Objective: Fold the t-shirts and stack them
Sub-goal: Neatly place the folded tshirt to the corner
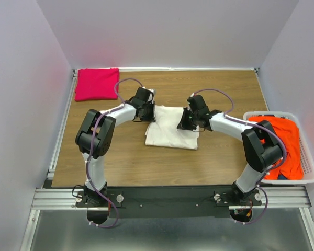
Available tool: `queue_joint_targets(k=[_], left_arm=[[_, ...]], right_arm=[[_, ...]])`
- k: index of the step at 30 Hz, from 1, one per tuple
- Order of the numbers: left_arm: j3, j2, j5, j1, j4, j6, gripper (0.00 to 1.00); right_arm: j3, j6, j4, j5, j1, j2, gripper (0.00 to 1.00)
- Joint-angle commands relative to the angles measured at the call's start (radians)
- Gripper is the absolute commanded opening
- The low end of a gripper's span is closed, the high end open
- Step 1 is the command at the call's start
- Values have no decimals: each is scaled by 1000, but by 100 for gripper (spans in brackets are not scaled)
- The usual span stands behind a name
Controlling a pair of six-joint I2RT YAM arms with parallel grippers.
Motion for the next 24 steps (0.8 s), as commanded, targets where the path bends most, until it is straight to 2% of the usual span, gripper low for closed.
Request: queue_joint_targets(k=[1,10,16,19,24], left_arm=[[121,46,-278,-1,-189,60,0],[493,153,-630,43,-385,146,0],[899,325,-857,80,-567,206,0],[1060,396,-901,115,-626,235,0],[1136,434,-944,164,-589,301,0]], right_arm=[[48,-15,-35,15,-9,-78,22],[91,-33,-132,38,-9,-121,25],[80,-52,-161,41,-7,-144,25],[72,-62,-169,38,-7,-153,25],[60,-75,-173,48,-7,-167,25]])
